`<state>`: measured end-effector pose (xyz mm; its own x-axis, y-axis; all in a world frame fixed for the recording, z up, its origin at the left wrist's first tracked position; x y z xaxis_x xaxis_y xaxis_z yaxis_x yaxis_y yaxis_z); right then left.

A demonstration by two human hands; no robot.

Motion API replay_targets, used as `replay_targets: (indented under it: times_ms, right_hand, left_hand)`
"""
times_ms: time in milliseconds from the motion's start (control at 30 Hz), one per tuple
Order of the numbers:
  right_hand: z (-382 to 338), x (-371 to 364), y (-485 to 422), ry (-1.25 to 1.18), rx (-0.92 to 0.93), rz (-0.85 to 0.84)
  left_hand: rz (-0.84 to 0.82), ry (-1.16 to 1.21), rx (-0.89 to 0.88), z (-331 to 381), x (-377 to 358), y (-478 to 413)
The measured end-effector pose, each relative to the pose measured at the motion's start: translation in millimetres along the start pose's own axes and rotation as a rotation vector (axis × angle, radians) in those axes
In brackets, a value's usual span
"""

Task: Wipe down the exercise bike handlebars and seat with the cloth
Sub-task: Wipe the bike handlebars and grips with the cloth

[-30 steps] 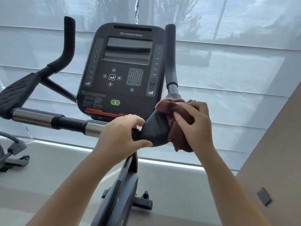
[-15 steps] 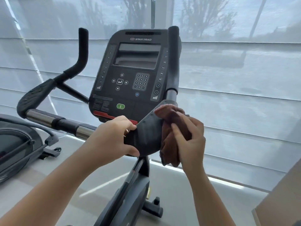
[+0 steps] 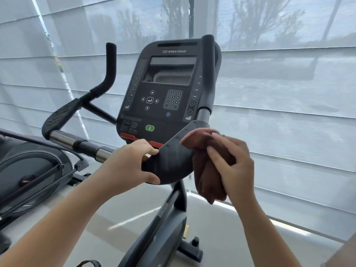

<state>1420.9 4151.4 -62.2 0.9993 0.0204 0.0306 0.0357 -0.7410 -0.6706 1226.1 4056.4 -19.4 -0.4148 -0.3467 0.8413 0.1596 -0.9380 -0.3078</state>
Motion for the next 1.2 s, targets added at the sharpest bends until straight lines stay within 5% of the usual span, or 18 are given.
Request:
replay_targets:
  times_ms: [133,233,433,700,900,1067,1200]
  right_hand:
    - [-0.6,27.1,-28.0,0.228,0.022,0.280]
    - [-5.0,5.0,-29.7,0.329,0.083,0.190]
    - [0.6,-30.2,-17.5,0.083,-0.110,0.098]
    - [-12.3,-33.5,-48.6,0.247,0.001,-0.044]
    - [-16.7,-33.9,9.3,0.259,0.138,-0.014]
    - [-18.6,-36.3,-56.2,0.359,0.040,-0.097]
    - [-20.4,-33.0,-27.7,0.289,-0.038,0.040]
  left_hand:
    - [0.008,-0.011,-0.010,-0.2,0.1,1.5]
    - [0.009,-0.031,-0.018,0.2,0.4,1.7]
    - [0.016,-0.008,-0.033,-1.0,-0.6,4.1]
    - [-0.001,0.020,-0.010,-3.8,-0.1,-2.2]
    - [0.025,0.041,-0.025,-5.2,-0.7,-0.7]
    - [0.047,0.059,-0.063,-5.1,-1.7,2.5]
    - [0.073,0.055,-0.117,-8.7,-2.8,6.2]
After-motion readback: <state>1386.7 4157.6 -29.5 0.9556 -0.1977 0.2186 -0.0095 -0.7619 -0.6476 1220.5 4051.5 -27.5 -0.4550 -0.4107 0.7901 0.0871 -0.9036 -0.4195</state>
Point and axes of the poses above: each hand's wrist, its own y-axis away from the middle knuckle, its own x-axis out of the back of the hand, z = x × y, the point moved 3 cm from there along -y, towards the middle knuckle, and after that the axes turned 1 degree about x, right-handed, at the moved point
